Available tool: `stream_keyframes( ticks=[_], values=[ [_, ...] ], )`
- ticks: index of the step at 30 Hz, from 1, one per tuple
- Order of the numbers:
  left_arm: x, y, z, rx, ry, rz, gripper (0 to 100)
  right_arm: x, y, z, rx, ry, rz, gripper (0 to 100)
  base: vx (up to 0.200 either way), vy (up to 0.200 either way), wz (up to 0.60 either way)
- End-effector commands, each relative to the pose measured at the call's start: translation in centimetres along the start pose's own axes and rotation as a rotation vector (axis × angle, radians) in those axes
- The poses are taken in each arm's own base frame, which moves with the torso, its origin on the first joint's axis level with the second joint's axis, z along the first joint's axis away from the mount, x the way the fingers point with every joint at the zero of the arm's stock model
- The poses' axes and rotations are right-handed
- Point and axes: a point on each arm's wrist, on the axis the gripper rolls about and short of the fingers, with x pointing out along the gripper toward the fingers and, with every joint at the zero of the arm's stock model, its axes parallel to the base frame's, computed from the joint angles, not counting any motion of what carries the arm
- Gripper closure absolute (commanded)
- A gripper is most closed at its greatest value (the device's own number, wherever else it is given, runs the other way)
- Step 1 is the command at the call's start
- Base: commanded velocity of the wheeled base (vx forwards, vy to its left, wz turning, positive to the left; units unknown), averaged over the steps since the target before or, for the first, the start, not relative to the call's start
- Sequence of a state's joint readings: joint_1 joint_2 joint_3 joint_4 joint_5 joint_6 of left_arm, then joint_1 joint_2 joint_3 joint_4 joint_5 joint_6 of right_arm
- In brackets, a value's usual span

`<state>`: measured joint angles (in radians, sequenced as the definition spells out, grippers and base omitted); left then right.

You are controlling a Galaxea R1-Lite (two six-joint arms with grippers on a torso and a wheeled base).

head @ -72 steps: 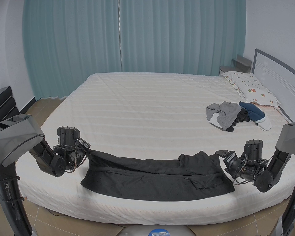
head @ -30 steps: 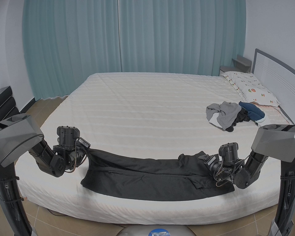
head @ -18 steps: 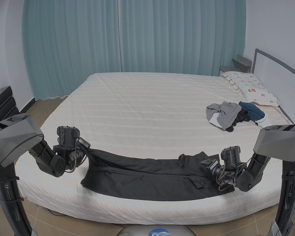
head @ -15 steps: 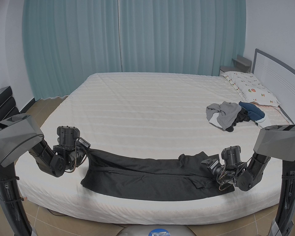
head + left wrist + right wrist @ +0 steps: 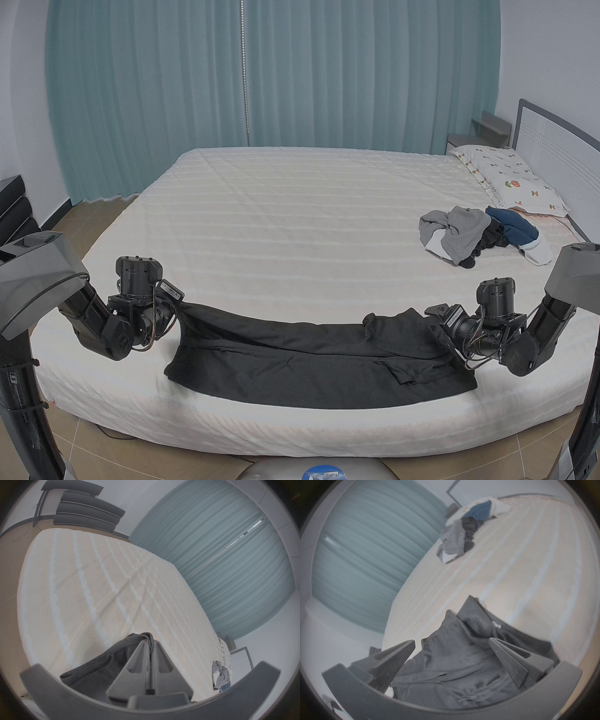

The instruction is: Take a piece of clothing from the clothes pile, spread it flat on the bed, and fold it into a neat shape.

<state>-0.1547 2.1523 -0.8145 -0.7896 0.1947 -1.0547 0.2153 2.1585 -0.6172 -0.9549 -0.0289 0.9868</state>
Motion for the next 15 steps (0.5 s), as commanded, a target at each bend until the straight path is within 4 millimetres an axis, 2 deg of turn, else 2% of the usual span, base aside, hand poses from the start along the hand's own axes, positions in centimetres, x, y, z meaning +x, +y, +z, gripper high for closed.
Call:
stream_keyframes(
  ticks=[1,7,15],
  values=[
    [0.0,0.0,0.0,-0.001,0.000,-0.001,100,-1.4,-0.7,2.2,-0.132,-0.018,0.018,0,0.000,0.000,0.00],
    [0.0,0.0,0.0,0.001,0.002,0.000,100,-0.5,-2.9,2.0,-0.262,0.061,-0.057,0,0.000,0.000,0.00],
    [0.1,0.1,-0.1,0.001,0.003,0.001,100,0.3,-3.5,1.8,-0.300,0.114,-0.041,0,0.000,0.000,0.00]
  ],
)
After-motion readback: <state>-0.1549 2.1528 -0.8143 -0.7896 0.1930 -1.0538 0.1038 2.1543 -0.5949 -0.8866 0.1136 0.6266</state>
